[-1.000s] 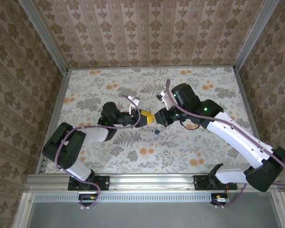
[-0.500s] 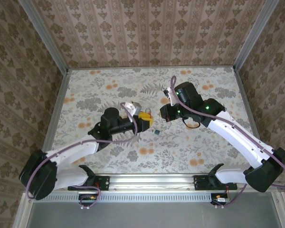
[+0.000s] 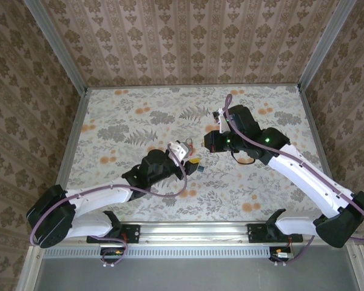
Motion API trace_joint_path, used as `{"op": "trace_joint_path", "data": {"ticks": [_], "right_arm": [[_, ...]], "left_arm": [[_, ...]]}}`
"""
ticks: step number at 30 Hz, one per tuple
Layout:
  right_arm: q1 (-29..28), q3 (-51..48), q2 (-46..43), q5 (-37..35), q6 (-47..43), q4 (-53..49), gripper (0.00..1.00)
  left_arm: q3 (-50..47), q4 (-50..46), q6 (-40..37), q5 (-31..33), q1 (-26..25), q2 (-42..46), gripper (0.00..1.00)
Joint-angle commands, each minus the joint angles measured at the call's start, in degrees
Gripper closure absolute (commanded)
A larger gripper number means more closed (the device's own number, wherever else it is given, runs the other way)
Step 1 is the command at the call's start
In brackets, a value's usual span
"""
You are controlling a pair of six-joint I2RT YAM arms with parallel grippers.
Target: Unlock with the key
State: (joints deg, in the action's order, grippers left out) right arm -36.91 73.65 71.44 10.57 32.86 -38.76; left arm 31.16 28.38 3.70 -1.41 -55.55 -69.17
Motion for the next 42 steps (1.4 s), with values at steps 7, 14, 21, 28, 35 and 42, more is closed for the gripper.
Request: {"op": "trace_joint_path", "data": {"ticks": [7, 14, 21, 28, 35, 42], "right_arm": [[-0.35, -1.05, -1.43, 5.91, 3.61, 4.18, 0.9], [-0.36, -0.96, -1.76, 7.34, 4.05, 4.16, 0.9], [-0.35, -1.66, -2.26, 8.85, 4.75, 5.36, 0.9], [-0.36, -2.05, -2.97, 8.67, 5.07, 5.48, 0.9], [-0.36, -2.98, -2.81, 9.15, 5.63, 6.46, 0.9], [-0.27, -2.72, -2.95, 8.49, 5.37, 6.27, 0.9]], "left_arm": [[1.36, 11.38, -4.81, 8.52, -2.46, -0.28, 0.42], [3.18, 12.13, -9.35, 9.0, -3.17, -0.94, 0.43], [3.39, 14.73, -10.88, 10.81, -3.53, -2.24, 0.54], [2.39, 15.99, -12.28, 13.83, -4.22, -1.9, 0.71], [1.88, 16.67, -13.63, 14.76, -4.63, -0.23, 0.78], [2.37, 15.07, -15.13, 14.47, -5.19, 0.35, 0.81]]}}
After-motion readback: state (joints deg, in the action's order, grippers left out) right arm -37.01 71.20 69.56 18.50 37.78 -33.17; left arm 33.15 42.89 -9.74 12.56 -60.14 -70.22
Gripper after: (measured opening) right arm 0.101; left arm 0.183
